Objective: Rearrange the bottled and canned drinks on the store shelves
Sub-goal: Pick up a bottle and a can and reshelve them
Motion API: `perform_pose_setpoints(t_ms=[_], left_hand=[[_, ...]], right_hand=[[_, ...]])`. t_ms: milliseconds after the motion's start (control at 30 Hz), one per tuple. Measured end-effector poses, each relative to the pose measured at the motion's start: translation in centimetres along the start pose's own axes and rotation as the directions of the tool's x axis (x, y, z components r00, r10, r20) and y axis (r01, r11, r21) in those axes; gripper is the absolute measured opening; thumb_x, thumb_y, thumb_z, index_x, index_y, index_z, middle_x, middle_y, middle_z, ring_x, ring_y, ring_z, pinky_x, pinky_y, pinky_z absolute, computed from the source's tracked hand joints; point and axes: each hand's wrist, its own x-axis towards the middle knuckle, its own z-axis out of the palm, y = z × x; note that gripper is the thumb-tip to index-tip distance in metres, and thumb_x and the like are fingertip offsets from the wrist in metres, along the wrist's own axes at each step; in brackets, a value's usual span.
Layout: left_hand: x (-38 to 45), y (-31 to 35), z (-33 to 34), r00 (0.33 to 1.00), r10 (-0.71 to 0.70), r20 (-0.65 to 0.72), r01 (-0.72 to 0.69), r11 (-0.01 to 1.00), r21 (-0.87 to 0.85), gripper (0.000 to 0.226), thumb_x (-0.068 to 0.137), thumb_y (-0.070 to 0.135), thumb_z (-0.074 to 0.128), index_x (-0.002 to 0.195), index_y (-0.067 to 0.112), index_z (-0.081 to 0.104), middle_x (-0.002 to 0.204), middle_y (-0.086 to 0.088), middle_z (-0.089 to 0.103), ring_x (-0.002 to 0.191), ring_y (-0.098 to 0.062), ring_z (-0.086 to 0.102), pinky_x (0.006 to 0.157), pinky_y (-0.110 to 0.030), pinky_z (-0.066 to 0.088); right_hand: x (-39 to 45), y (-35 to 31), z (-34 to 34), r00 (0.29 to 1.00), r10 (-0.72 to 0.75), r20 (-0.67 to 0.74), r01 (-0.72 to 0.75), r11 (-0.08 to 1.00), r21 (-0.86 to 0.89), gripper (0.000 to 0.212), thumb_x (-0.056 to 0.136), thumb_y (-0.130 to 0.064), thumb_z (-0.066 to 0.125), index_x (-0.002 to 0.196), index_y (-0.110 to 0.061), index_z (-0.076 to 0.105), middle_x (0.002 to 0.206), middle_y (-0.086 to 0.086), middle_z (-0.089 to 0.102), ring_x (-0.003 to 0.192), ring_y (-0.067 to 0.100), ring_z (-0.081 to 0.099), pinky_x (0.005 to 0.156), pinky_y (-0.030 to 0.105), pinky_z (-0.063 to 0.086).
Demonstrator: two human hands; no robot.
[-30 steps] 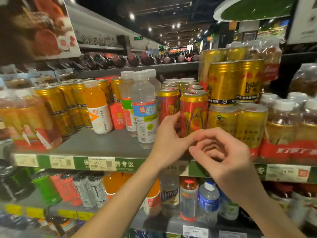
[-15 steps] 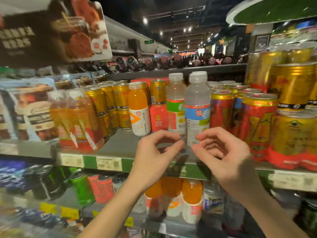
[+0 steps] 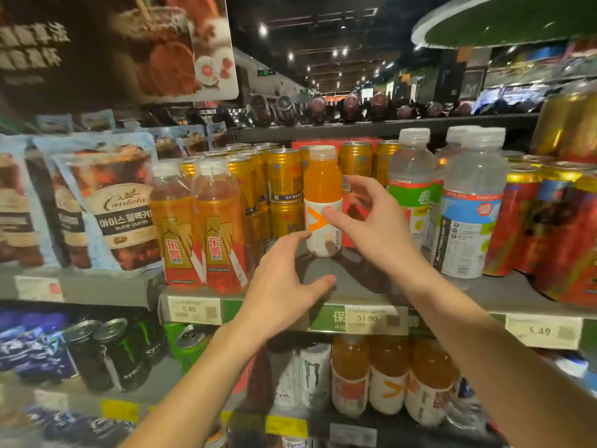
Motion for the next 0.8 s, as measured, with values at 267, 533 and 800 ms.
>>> perform_pose_setpoints(t_ms=[267, 533, 800], left_hand=[[0.8, -0.9, -1.0, 1.0, 0.013, 0.008, -0.012, 0.997, -0.08, 0.067, 0.086, 0.04, 0.075, 0.145, 0.027, 0.046, 0.142, 0.012, 0.053, 0.129, -0.006, 0.048, 0.096, -0.019, 0.035], [1.1, -1.2, -0.2, 1.0, -0.011, 0.004, 0.012, 0.996, -0.094, 0.067, 0.086, 0.045, 0.073, 0.144, 0.03, 0.045, 0.142, 0.014, 0.053, 0.13, -0.006, 0.049, 0.101, -0.03, 0.044], [1.3, -1.2, -0.4, 1.0, 0.011, -0.03, -0.015, 0.989, -0.145, 0.074, 0.082, 0.036, 0.079, 0.146, 0.029, 0.042, 0.136, 0.021, 0.05, 0.123, 0.002, 0.046, 0.098, -0.02, 0.037]], right_hand=[[4.0, 1.9, 3.6, 0.998, 0.062, -0.014, -0.064, 0.964, -0.257, 0.092, 0.079, -0.047, 0.081, 0.153, -0.021, 0.033, 0.144, 0.005, 0.051, 0.132, 0.024, 0.049, 0.109, 0.046, 0.042], [4.3, 2.1, 2.8, 0.997, 0.024, -0.067, -0.037, 0.979, -0.201, 0.081, 0.074, -0.027, 0.088, 0.14, -0.026, 0.04, 0.131, 0.002, 0.051, 0.118, 0.022, 0.058, 0.1, 0.041, 0.052], [1.1, 0.9, 1.0, 0.994, -0.103, -0.023, 0.102, 0.995, -0.023, 0.093, 0.06, -0.019, 0.096, 0.135, -0.033, 0.044, 0.128, -0.01, 0.054, 0.114, 0.002, 0.057, 0.092, 0.025, 0.054]])
